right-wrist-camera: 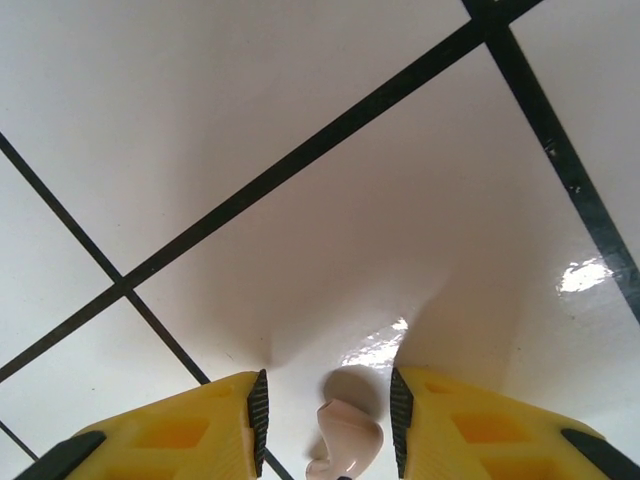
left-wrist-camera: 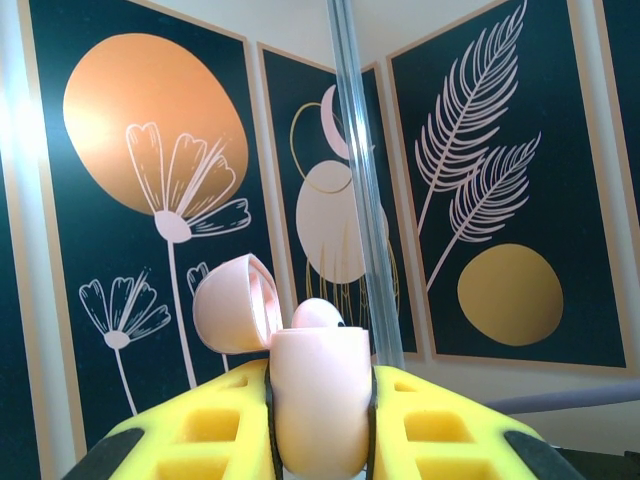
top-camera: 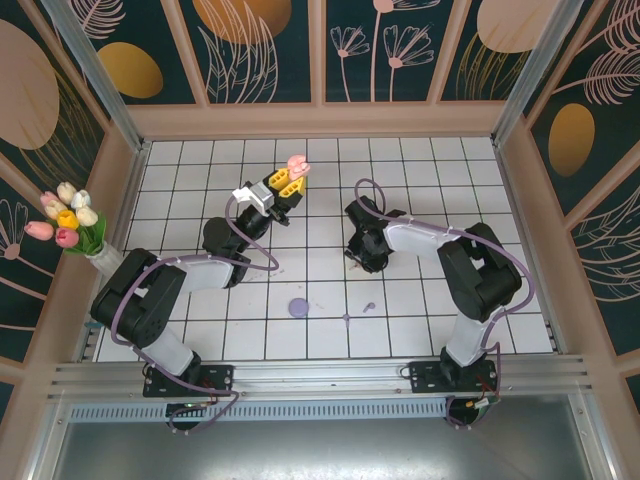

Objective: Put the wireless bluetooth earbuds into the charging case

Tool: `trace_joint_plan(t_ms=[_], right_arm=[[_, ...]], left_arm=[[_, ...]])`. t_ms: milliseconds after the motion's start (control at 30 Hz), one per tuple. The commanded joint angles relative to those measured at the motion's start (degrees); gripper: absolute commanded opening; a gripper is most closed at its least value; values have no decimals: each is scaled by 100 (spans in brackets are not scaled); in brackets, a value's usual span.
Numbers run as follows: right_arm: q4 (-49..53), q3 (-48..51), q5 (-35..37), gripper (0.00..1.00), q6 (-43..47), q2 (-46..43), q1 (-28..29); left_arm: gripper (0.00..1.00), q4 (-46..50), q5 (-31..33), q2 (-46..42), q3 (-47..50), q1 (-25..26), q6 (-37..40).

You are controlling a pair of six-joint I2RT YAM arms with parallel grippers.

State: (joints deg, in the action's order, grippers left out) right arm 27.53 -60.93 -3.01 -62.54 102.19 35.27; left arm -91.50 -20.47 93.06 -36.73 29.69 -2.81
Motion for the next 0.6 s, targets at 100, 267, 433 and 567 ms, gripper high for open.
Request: trace_joint_plan(t_ms=[100, 267, 433, 567], right_arm=[[423, -178, 62, 41, -178, -108, 238], [552, -235, 160, 43, -264, -227, 359], [561, -262, 213, 43, -285, -129, 341], [578, -306, 263, 43, -276, -58, 314]], left_arm=[[0, -821, 21, 56, 44, 19, -62], [0, -874, 9, 72, 51, 19, -99], [0, -936, 17, 90, 78, 19, -126], [0, -956, 30, 81, 105, 16, -119]])
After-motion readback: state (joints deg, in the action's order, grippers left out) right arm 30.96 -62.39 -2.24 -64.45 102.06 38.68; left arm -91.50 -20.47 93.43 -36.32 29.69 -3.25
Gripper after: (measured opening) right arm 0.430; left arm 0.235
